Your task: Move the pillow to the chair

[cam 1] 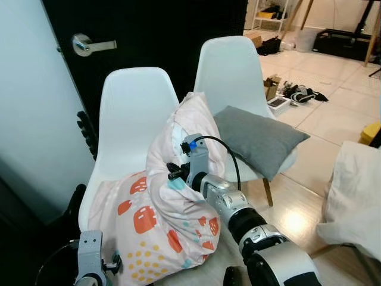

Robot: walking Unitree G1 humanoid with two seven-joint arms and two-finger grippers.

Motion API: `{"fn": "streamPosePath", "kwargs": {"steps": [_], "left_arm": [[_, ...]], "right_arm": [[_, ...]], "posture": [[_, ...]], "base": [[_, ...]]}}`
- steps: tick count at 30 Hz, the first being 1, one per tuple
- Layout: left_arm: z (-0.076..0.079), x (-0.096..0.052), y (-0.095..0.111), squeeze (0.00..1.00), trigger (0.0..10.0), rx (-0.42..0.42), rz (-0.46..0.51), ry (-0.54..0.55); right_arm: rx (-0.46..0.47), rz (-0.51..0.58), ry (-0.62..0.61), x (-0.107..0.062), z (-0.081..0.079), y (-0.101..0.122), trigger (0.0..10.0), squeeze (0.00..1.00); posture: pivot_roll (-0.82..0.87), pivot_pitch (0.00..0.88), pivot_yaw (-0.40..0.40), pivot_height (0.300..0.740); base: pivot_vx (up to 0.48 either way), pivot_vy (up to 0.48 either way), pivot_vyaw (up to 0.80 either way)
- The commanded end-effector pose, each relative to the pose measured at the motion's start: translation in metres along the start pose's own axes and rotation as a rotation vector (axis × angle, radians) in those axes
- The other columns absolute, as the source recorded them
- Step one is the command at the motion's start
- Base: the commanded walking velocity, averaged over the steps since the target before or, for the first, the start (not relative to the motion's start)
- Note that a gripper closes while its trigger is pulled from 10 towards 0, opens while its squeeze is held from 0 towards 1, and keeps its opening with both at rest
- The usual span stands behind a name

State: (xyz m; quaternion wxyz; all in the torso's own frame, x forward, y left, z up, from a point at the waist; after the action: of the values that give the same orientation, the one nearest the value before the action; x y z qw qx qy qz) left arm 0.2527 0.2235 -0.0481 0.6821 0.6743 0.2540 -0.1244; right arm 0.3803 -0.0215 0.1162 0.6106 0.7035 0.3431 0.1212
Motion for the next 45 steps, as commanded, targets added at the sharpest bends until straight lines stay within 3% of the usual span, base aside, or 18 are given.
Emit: {"fn": "streamPosePath", "kwargs": {"steps": [1,3,7,16,18,21,23,24,37,43,44,45], "left_arm": [[0.001,0.003,0.015,0.00,10.0,-0.023,0.071,-0.011],[0.007,0.006,0.032,0.00,10.0,-0.060,0.155,-0.058],[0.014,0.007,0.041,0.00,10.0,-0.092,0.201,-0.114],[0.019,0.004,0.027,0.00,10.0,-0.123,0.147,-0.153],[0.030,0.001,0.018,0.00,10.0,-0.204,0.115,-0.235],[0.041,0.000,0.021,0.00,10.0,-0.233,0.131,-0.313],[0.047,0.002,0.029,0.00,4.5,-0.238,0.158,-0.343],[0.050,0.003,0.032,0.00,0.0,-0.245,0.165,-0.358],[0.051,0.004,0.034,0.00,0.0,-0.261,0.153,-0.370],[0.030,0.008,0.040,0.00,0.0,-0.321,0.189,-0.256],[0.025,0.009,0.045,0.00,0.0,-0.335,0.210,-0.225],[0.008,0.012,0.063,0.00,0.0,-0.351,0.282,-0.134]], "right_arm": [[0.007,-0.115,-0.009,-0.002,0.000,-0.029,10.0,0.00],[0.009,-0.108,-0.002,-0.002,-0.001,-0.027,10.0,0.00],[0.012,-0.089,0.015,-0.001,-0.003,-0.023,10.0,0.00],[0.015,-0.070,0.030,-0.001,-0.004,-0.019,10.0,0.00],[0.025,-0.038,0.052,-0.002,-0.004,-0.015,10.0,0.00],[0.031,-0.010,0.078,-0.003,-0.006,-0.010,10.0,0.00],[0.031,0.010,0.100,-0.003,-0.009,-0.007,10.0,0.00],[0.033,0.015,0.105,-0.002,-0.011,-0.006,10.0,0.00],[0.028,0.020,0.128,-0.002,-0.017,-0.006,10.0,0.00],[0.023,0.005,0.108,-0.003,-0.014,-0.009,10.0,0.00],[0.025,0.002,0.102,-0.003,-0.013,-0.010,10.0,0.00],[0.039,0.000,0.090,-0.003,-0.011,-0.011,10.0,0.00]], "posture": [[-0.02,0.047,0.033,0.555],[-0.01,0.046,0.030,0.545],[-0.02,0.049,0.031,0.530],[-0.04,0.060,0.035,0.510],[-0.06,0.070,0.027,0.500],[-0.06,0.070,0.026,0.490],[-0.06,0.070,0.025,0.480],[-0.06,0.071,0.027,0.480],[-0.07,0.077,0.031,0.480],[-0.07,0.079,0.034,0.480],[-0.07,0.079,0.034,0.480],[-0.07,0.079,0.034,0.480]], "base": [[0.000,0.000,0.00],[0.000,0.000,0.00],[0.000,0.000,0.00],[0.000,0.000,0.00],[0.000,0.000,0.00],[0.000,0.000,0.00],[0.000,0.000,0.00],[0.000,0.000,0.00],[0.000,0.000,0.00],[0.000,0.000,0.00],[0.000,0.000,0.00],[0.000,0.000,0.00]]}}
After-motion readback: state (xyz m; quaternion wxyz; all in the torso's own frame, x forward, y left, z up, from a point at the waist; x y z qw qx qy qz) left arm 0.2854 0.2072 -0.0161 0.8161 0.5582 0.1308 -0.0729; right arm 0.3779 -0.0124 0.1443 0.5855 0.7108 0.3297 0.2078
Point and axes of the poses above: a point about 5 cm out from each wrist's last joint towards the gripper, its own x axis pointing out of the wrist towards the gripper, its own y axis along the axis of the wrist's last joint, z = x × y, the point moved 2 cm from there along x, pointing out of the wrist towards the gripper, and after that the axes turned 3 degrees about x, right-handed, at the moved point
